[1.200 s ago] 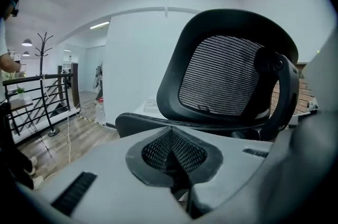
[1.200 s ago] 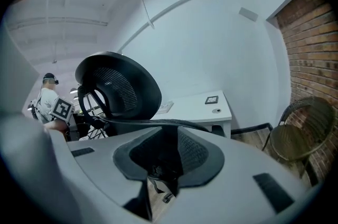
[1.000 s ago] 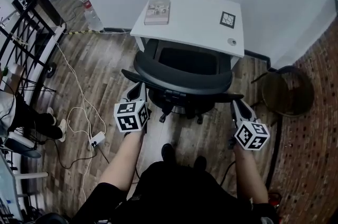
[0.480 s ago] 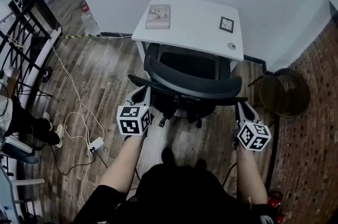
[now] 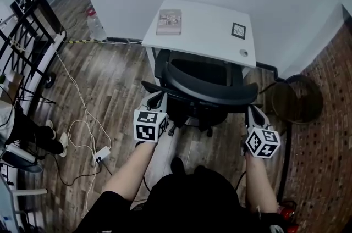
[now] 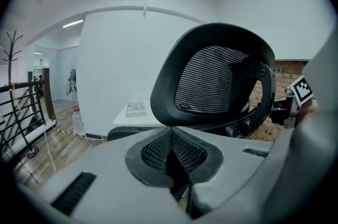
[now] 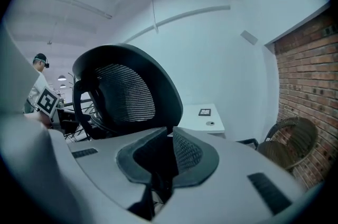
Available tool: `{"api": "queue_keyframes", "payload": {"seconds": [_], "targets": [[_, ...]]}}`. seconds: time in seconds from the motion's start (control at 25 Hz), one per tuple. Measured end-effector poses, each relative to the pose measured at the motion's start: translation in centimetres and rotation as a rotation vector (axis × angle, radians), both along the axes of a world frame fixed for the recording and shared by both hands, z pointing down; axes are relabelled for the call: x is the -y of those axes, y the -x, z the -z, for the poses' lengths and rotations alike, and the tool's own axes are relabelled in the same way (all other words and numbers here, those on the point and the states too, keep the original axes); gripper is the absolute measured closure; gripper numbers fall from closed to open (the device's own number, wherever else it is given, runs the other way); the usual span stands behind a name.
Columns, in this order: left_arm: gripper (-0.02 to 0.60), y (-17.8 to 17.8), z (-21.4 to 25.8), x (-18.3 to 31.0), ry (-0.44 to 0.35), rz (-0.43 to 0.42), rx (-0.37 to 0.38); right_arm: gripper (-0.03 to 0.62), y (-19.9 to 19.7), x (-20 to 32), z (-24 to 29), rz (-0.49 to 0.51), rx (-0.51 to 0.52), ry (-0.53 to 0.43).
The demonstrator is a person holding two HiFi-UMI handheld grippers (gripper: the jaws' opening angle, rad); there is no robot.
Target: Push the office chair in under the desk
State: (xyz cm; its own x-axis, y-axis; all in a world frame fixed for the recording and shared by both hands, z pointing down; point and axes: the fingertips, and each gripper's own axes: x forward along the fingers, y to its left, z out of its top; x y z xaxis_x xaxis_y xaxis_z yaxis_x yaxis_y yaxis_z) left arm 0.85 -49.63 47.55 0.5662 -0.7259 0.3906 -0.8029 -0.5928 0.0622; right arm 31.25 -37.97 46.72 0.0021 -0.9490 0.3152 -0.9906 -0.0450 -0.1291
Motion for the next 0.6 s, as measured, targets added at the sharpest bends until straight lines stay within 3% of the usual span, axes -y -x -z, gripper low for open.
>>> {"api": "queue_keyframes", "payload": {"seconds": [0.28, 0.6], "targets": [[0.571, -0.3, 0.2, 0.0, -0.019, 0.051, 0.031, 0.588, -1.7, -0.7, -0.3, 0.037, 0.042, -0.013], [0.571, -0.5, 0.1, -0.8, 0.006, 0.158, 0.033, 0.589, -2.7, -1.0, -0.7, 0.16, 0.065, 0.006]]}}
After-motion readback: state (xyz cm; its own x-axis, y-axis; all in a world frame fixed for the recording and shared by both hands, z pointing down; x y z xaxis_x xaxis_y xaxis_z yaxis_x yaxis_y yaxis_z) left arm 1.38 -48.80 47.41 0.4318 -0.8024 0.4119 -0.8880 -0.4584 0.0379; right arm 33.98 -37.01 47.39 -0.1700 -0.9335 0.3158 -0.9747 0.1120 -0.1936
